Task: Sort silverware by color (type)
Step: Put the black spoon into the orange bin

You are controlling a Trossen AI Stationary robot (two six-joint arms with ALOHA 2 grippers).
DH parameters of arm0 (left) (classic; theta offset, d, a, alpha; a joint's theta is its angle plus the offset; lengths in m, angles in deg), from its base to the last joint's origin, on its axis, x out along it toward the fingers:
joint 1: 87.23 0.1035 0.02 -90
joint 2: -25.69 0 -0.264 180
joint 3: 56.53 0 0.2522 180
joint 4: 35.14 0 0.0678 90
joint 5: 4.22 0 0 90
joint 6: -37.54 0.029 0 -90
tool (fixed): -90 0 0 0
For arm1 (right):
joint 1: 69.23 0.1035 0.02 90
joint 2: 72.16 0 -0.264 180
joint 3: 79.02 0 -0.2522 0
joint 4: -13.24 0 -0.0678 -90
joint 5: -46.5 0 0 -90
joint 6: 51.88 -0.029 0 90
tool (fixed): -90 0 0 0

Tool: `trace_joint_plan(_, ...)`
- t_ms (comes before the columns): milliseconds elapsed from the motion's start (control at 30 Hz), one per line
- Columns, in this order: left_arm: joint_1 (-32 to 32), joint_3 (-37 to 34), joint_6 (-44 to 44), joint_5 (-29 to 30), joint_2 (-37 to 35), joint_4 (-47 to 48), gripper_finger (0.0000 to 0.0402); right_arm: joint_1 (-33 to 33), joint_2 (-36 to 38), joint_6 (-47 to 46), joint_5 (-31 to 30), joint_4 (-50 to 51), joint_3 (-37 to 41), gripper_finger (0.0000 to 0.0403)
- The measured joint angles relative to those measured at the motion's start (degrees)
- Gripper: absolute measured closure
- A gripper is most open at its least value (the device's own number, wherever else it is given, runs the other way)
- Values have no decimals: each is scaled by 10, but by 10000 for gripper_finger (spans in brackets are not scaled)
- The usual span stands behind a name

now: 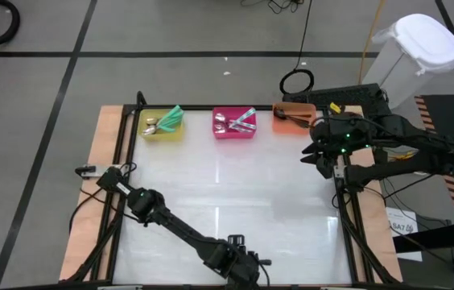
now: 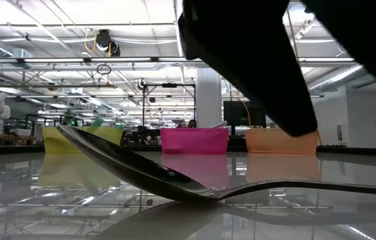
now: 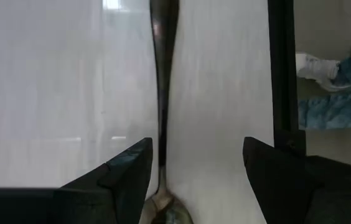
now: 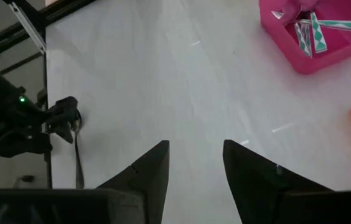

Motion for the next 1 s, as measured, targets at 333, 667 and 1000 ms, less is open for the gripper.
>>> trace_joint_plan(333,-6,0,23,4,15,8,231,0,-12,15,2,-31,0,255)
trace_joint_plan(667,-2,0,56,4,16,7,277,0,-13,7,2,-37,0,255)
trace_joint_plan(1000,7,0,31,20,12,44,277,0,-13,8,1,-40,0,255)
